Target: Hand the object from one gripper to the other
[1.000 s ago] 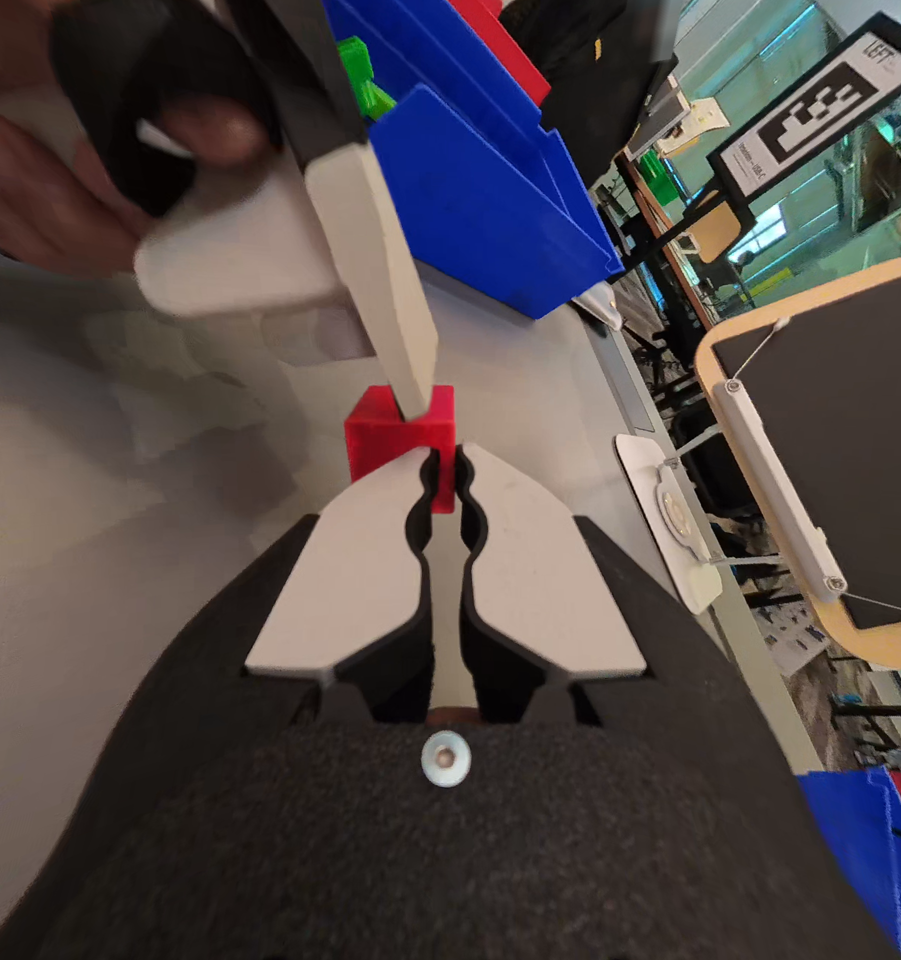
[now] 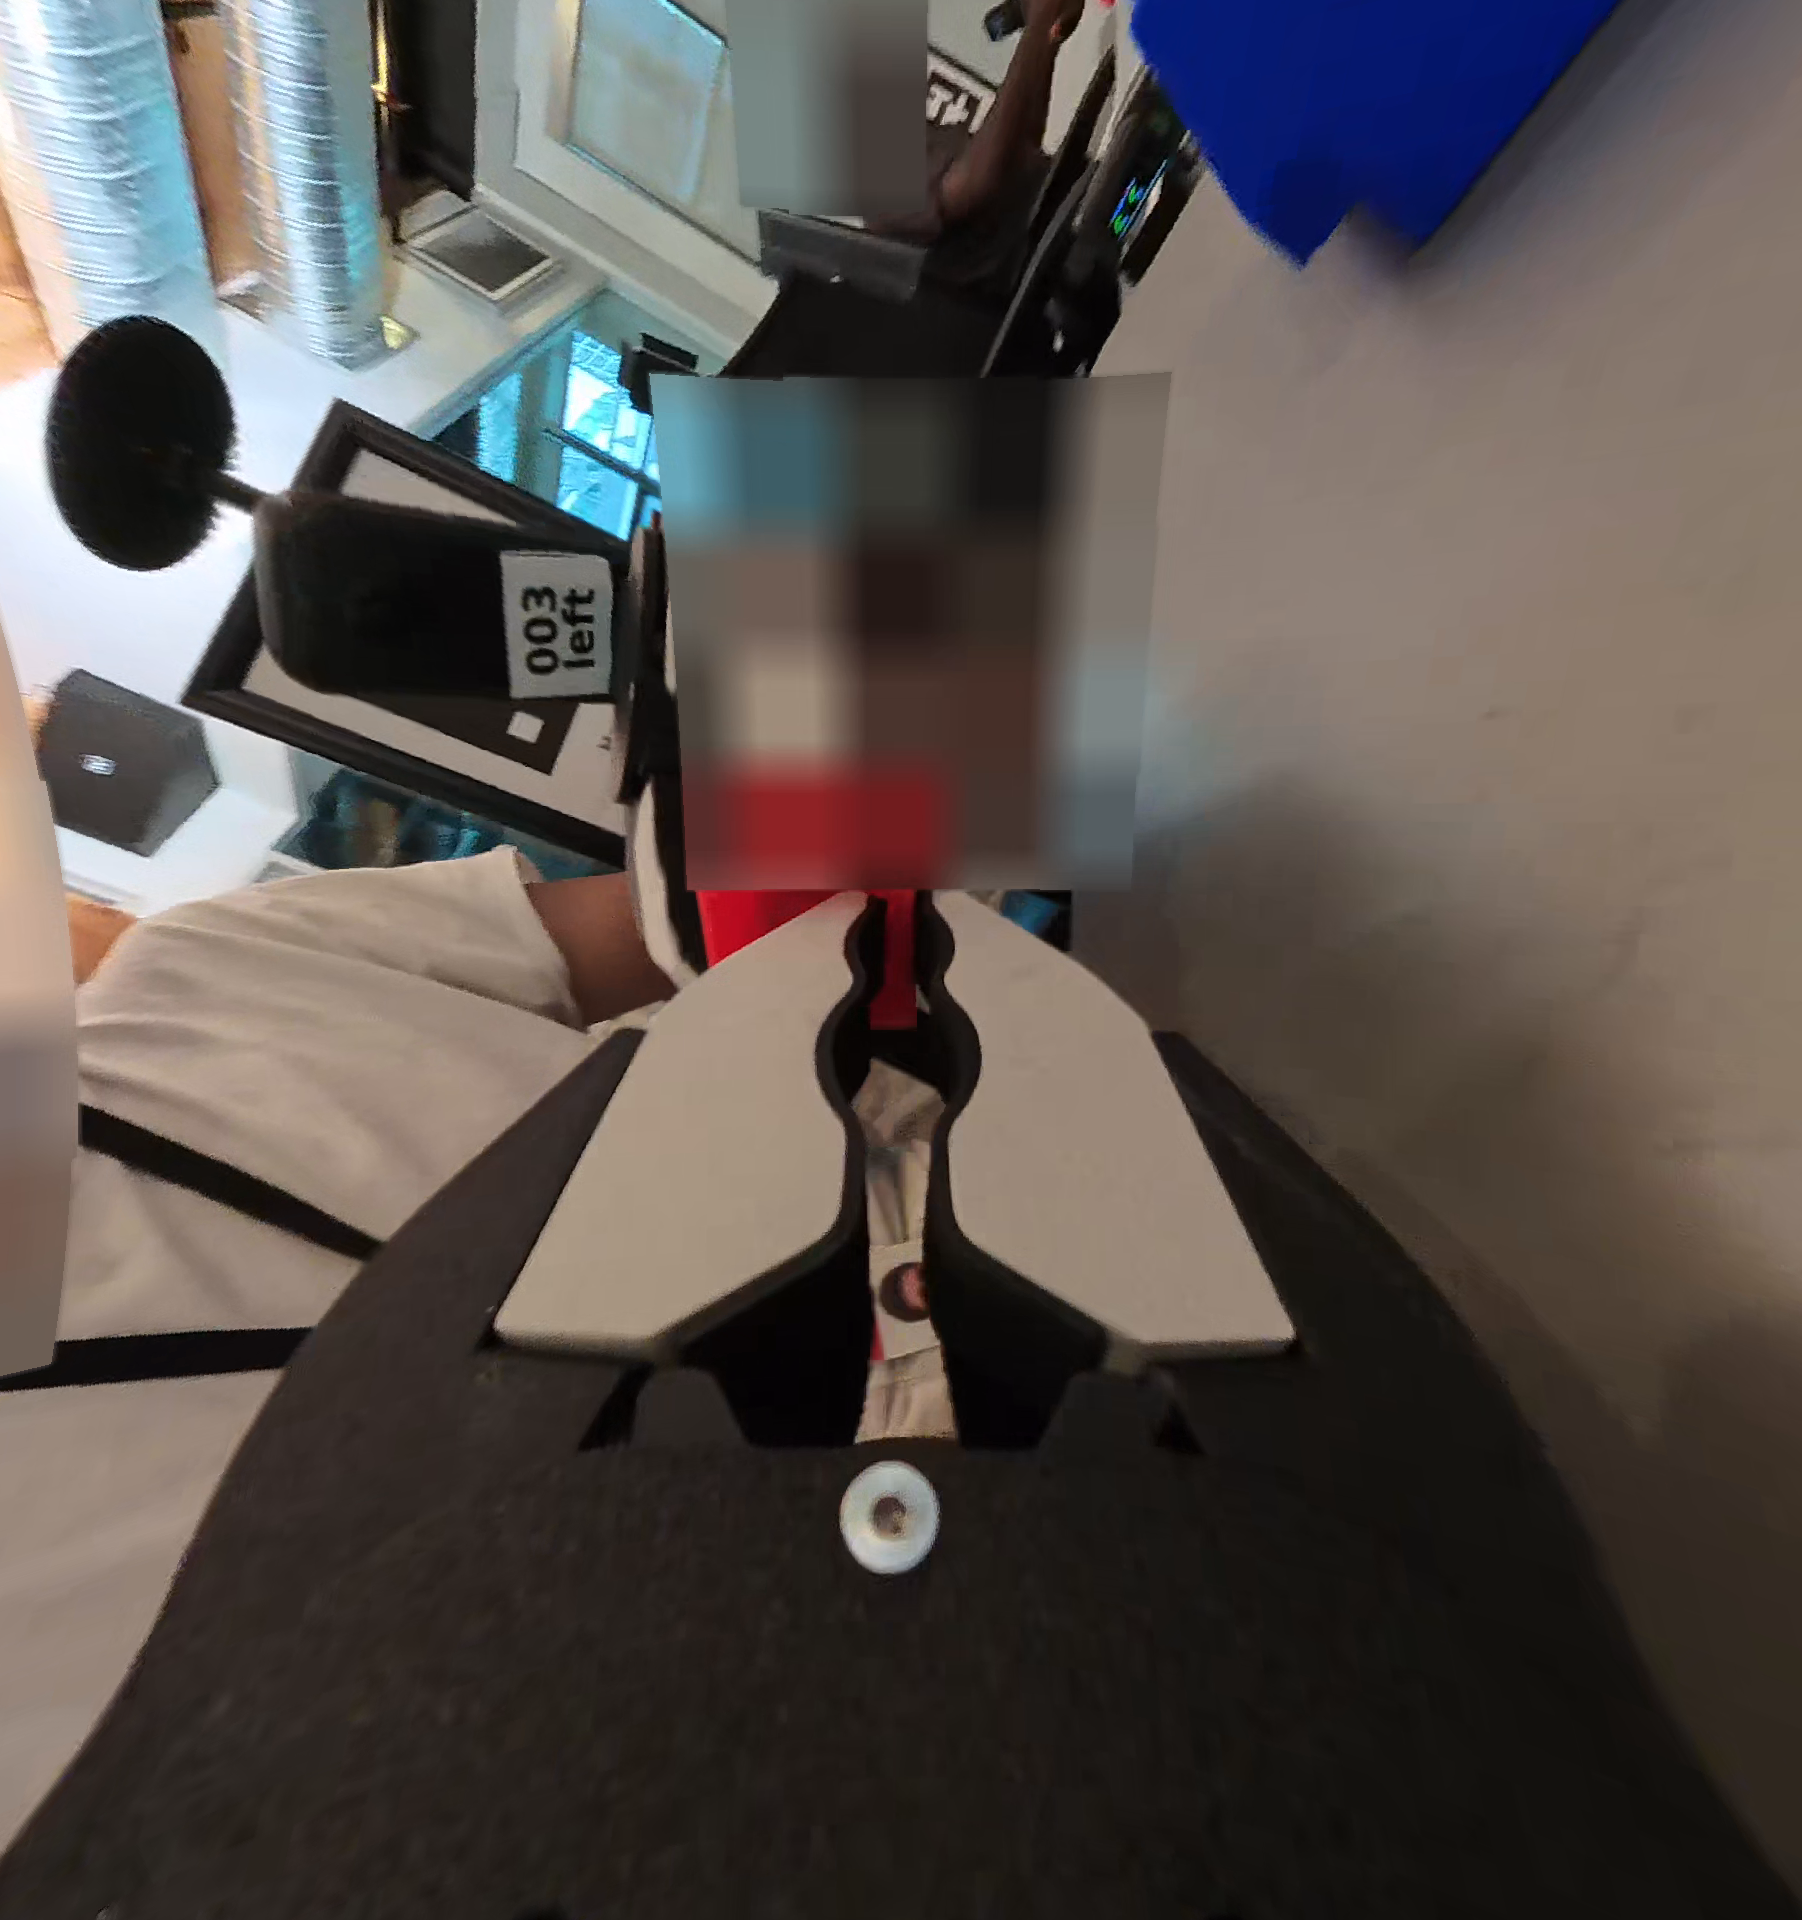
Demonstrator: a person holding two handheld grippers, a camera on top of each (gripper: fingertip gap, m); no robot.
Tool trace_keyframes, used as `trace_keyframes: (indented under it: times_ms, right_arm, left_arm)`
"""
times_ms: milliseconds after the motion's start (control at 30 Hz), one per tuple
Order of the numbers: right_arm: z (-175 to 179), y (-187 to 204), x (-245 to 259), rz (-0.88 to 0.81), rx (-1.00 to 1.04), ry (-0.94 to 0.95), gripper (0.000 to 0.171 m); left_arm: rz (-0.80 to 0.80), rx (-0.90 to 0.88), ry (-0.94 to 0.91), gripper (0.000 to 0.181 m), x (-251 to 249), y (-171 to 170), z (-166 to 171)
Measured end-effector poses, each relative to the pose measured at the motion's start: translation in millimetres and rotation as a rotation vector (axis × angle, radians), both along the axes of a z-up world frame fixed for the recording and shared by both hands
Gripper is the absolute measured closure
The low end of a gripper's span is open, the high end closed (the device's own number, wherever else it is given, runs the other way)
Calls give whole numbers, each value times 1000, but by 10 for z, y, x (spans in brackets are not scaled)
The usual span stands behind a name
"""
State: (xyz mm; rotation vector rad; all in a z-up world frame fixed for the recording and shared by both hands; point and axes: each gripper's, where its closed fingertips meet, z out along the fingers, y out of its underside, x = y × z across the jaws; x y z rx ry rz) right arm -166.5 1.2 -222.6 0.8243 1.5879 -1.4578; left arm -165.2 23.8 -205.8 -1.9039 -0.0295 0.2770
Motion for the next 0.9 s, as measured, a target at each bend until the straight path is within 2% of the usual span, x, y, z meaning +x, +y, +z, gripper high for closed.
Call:
trace_keyframes:
  times_ms: [33,200,267,433,600,667,767,900]
  right_arm:
    - [-6,-7,9,8,-7,-19,166]
    - [3,19,-41,-16,-24,11,164]
    - [-31,60,-101,-51,6,38,151]
    - [-92,290,-412,-244,124,178,136]
    - [105,307,-490,-347,145,316,121]
    - [169,200,-387,-298,118,334,112]
    - [293,82,-155,-148,-43,218,101]
    - [370,92,123,68,-236,63,82]
  left_arm:
    - [-4,-11,24,144,15,2,-10]
    - [38,-38,71,144,-37,1,-4]
    - [54,-37,80,145,-68,-16,7]
    - [102,-46,79,145,-174,-78,7]
    - [142,-82,120,145,-247,-106,-24]
    - [148,-98,162,145,-254,-107,-28]
    - [81,-74,202,144,-143,-63,19]
    - [-121,181,178,145,217,15,403]
